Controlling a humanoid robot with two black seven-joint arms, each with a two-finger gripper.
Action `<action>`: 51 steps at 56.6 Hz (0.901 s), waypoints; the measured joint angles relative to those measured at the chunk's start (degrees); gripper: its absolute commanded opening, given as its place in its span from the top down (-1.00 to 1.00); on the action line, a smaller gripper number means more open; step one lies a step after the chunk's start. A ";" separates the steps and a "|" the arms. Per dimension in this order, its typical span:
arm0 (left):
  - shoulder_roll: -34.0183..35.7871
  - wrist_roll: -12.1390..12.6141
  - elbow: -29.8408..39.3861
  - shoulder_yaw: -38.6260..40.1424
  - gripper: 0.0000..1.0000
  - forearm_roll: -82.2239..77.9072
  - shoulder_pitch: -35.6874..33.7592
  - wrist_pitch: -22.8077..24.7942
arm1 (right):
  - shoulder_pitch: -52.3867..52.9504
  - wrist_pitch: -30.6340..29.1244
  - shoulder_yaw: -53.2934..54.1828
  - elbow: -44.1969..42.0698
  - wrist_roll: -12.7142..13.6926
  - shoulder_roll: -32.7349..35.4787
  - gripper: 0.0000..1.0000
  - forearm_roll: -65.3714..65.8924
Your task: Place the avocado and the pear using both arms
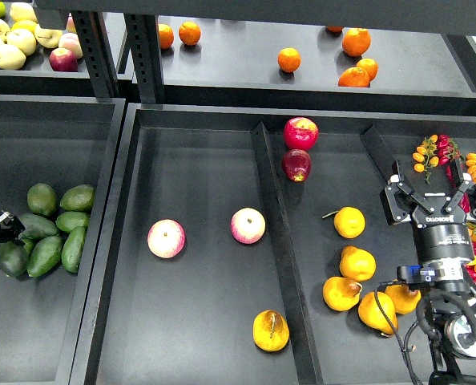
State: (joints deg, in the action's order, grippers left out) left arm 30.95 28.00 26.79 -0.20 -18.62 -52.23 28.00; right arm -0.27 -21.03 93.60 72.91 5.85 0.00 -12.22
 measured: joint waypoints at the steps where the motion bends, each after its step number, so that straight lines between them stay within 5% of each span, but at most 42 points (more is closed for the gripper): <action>1: -0.08 0.00 -0.14 0.01 0.31 0.00 0.04 0.00 | 0.00 0.00 0.00 0.01 0.00 0.00 -1.00 0.00; 51: -4.40 0.00 -3.59 0.20 0.12 0.61 1.42 0.00 | -0.17 -1.04 0.10 0.18 -0.01 0.00 -1.00 0.00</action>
State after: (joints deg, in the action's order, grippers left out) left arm 26.55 28.00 23.21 0.00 -18.02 -50.81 28.00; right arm -0.44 -22.07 93.70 73.09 5.84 0.00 -12.22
